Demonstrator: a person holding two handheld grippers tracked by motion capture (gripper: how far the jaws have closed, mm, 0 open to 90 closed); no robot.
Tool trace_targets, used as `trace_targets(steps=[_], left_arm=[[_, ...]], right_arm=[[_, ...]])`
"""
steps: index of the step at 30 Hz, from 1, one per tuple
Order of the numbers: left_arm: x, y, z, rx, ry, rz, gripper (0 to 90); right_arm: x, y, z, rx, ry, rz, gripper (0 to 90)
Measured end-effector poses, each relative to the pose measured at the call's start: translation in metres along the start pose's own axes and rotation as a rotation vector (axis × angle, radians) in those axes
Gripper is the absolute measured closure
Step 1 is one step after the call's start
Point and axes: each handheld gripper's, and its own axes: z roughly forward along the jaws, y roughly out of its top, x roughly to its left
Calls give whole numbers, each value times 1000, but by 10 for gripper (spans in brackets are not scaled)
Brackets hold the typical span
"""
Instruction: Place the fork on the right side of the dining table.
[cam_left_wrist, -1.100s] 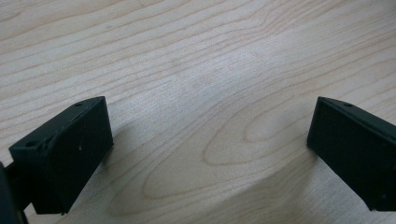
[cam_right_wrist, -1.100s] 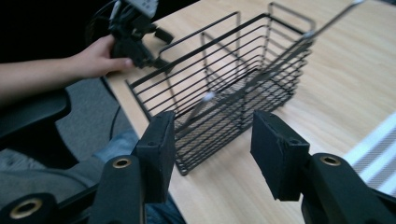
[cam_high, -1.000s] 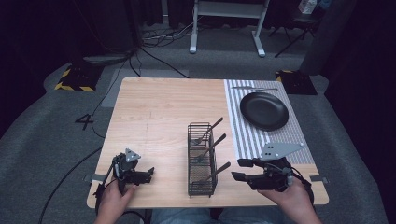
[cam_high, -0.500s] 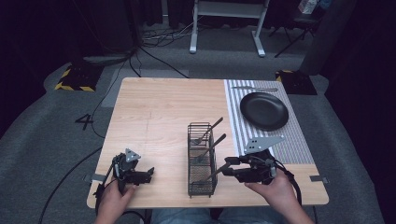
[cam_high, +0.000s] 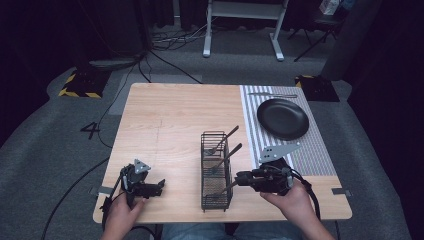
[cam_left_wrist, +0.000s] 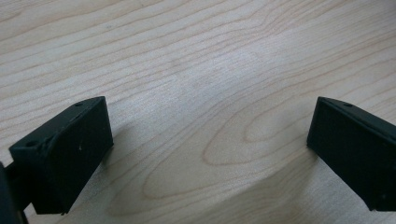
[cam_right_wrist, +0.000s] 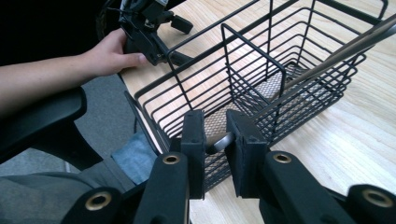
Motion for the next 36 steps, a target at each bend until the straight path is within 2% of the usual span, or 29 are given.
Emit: trace_targets(steps=[2, 8, 18, 22, 27, 36], left_arm=[[0, 0, 0, 0, 1, 0, 3], [0, 0, 0, 0, 0, 0, 3], [0, 0, 0, 0, 0, 0, 3], [0, 0, 0, 0, 1, 0, 3], [0, 0, 0, 0, 0, 0, 3], [0, 0, 0, -1, 0, 0, 3]], right_arm=[[0, 1, 0, -1, 15, 9, 787], [1, 3, 0, -4, 21, 10, 797], [4, 10, 0, -3, 17, -1, 809], [6, 16, -4, -17, 10, -7, 861], [10, 23, -3, -15, 7, -23, 864], [10, 32, -13, -67, -1, -18, 864]])
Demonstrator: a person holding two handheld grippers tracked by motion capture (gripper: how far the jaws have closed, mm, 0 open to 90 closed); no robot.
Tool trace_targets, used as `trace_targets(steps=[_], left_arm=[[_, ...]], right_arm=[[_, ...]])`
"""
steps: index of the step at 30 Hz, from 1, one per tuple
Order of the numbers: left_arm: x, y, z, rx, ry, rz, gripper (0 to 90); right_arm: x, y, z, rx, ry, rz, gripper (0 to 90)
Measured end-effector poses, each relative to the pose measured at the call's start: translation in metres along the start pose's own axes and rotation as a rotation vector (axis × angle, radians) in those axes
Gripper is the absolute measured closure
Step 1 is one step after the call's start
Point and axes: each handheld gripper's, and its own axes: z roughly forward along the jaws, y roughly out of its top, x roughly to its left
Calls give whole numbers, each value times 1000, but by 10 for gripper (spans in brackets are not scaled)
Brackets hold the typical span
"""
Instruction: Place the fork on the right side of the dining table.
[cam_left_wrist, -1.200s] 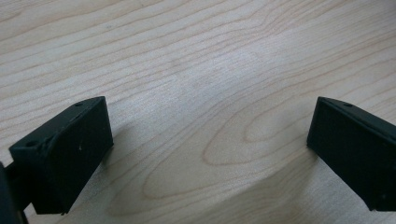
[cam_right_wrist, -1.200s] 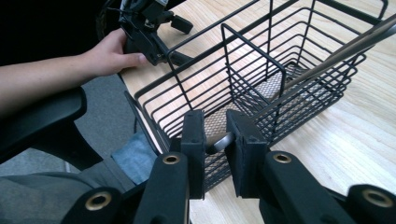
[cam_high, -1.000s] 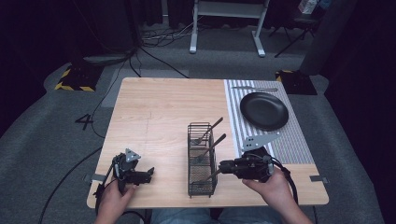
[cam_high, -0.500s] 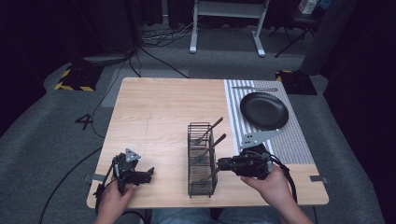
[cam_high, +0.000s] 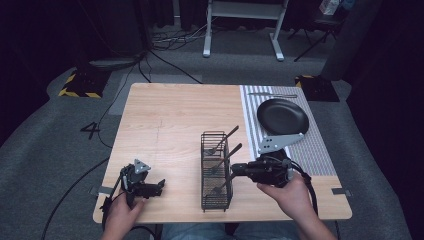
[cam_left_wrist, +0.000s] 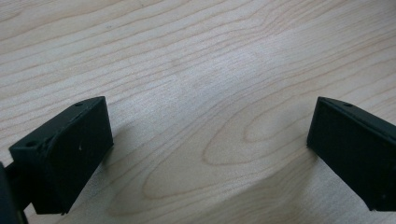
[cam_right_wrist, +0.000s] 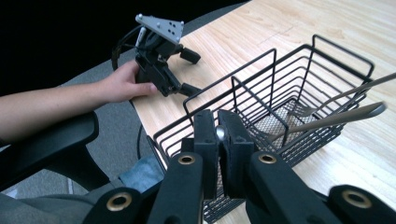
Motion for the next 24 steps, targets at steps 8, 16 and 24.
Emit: trace_targets(steps=[8, 16, 24], left_arm=[[0, 0, 0, 0, 0, 0, 3], [0, 0, 0, 0, 0, 0, 3], [1, 1, 0, 4, -6, 8, 2]], right_arm=[[-1, 6, -16, -43, -10, 5, 864], [-1, 11, -36, -86, -25, 5, 864], [-3, 14, -59, -137, -34, 21, 864]])
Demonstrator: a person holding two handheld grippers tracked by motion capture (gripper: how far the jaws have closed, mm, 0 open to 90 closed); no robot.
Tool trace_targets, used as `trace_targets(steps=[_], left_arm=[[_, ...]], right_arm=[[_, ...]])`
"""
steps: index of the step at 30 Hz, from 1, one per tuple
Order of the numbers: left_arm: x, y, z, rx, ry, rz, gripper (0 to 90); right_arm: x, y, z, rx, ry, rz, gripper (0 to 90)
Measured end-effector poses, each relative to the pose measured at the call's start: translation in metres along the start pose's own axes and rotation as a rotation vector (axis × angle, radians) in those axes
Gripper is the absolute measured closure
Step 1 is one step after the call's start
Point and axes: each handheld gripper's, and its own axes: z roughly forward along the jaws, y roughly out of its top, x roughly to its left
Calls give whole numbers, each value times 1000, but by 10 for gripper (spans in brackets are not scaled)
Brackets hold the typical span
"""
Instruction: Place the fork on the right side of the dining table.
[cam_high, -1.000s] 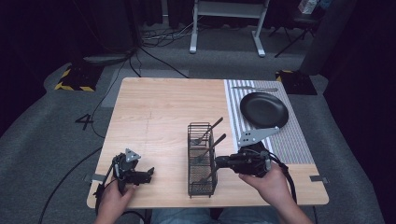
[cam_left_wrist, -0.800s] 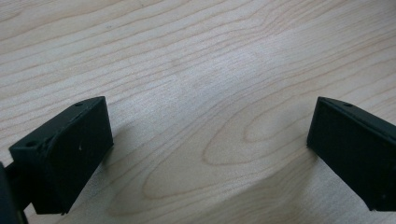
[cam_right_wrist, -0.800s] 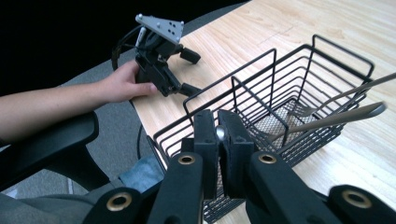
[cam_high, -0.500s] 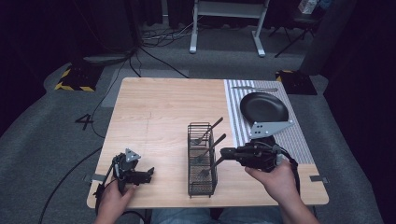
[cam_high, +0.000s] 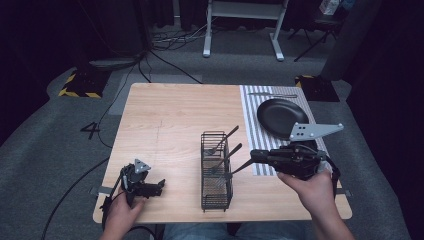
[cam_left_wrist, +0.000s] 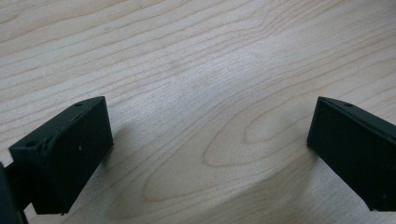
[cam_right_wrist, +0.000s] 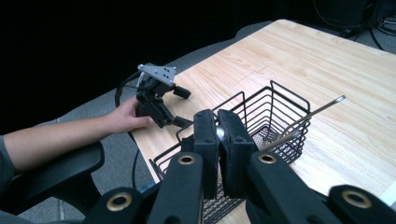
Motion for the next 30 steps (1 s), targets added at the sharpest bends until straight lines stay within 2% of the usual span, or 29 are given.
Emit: trace_targets(steps=[2, 8, 23, 30], left_arm=[[0, 0, 0, 0, 0, 0, 3], [0, 0, 0, 0, 0, 0, 3], [0, 0, 0, 0, 0, 0, 3], [0, 0, 0, -1, 3, 3, 3]], right_arm=[[-1, 2, -6, -11, 11, 6, 864], [-1, 7, -23, -48, -8, 8, 864], [-9, 17, -59, -90, -90, 4, 864], [-21, 14, -73, -103, -141, 32, 864]])
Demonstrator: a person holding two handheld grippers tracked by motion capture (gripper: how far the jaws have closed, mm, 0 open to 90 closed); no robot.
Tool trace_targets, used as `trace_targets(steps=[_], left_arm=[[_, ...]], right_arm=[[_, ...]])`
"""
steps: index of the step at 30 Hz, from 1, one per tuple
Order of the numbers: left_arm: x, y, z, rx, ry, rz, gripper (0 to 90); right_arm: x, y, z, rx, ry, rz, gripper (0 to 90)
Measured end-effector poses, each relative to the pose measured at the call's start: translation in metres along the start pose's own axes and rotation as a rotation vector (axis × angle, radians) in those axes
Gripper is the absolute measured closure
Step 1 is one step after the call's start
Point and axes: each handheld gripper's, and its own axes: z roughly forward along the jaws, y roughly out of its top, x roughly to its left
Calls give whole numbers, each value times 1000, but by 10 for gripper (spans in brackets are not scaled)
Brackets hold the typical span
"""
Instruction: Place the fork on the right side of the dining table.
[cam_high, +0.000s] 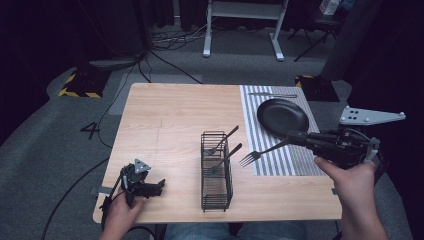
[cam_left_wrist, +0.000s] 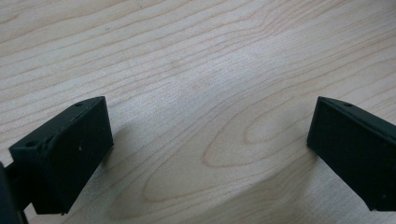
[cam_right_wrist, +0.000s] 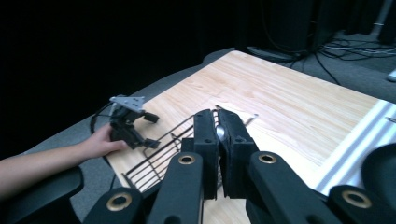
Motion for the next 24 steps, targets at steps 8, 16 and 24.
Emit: trace_targets(steps=[8, 16, 24], left_arm=[[0, 0, 0, 0, -1, -2, 3], [0, 0, 0, -1, 0, -2, 3], [0, 0, 0, -1, 0, -3, 3]], right_arm=[[-18, -1, -8, -7, -53, 29, 864], [-35, -3, -16, -23, -108, 57, 864], [-57, -11, -22, -16, -182, 92, 864]])
